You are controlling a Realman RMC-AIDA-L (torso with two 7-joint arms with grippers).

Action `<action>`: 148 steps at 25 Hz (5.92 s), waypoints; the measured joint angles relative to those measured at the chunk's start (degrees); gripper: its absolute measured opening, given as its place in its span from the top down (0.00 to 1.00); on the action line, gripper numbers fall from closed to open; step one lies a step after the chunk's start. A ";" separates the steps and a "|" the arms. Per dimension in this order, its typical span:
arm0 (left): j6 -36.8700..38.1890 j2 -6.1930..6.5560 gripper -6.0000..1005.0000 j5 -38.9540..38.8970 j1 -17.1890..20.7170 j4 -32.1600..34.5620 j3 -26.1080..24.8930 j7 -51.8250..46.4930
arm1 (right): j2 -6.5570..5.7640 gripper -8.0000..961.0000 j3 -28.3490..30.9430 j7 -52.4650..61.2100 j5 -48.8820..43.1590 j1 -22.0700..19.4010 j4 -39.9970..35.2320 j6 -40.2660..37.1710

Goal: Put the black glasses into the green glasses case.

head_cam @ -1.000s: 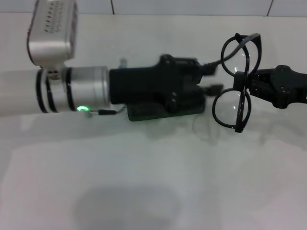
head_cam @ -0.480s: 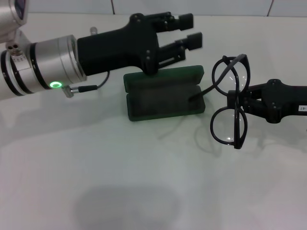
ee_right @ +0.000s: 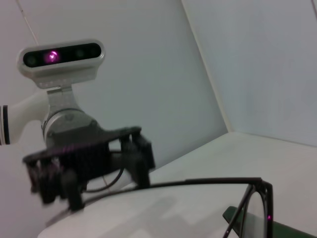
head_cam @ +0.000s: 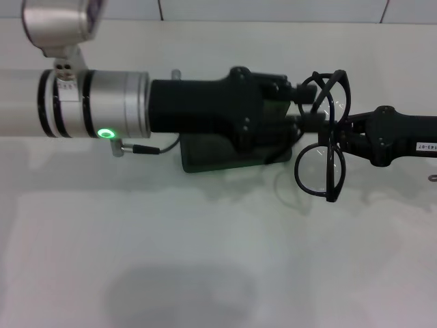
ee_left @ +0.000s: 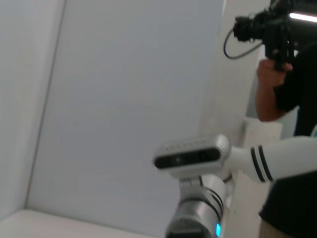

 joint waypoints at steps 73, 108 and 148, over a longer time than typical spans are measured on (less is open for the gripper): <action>2.89 -0.80 0.53 6.49 -0.44 0.71 0.29 -3.63 | 1.04 0.89 2.39 2.04 0.70 1.56 -2.87 -5.69; -10.13 -1.22 0.53 1.95 9.32 -2.29 -27.26 4.92 | 3.74 0.89 -59.58 -23.24 -2.34 -20.56 -48.25 63.83; -12.41 -1.41 0.53 3.43 6.46 -4.39 -26.81 4.68 | 4.06 0.79 -79.68 -23.26 0.11 -14.97 -38.23 94.40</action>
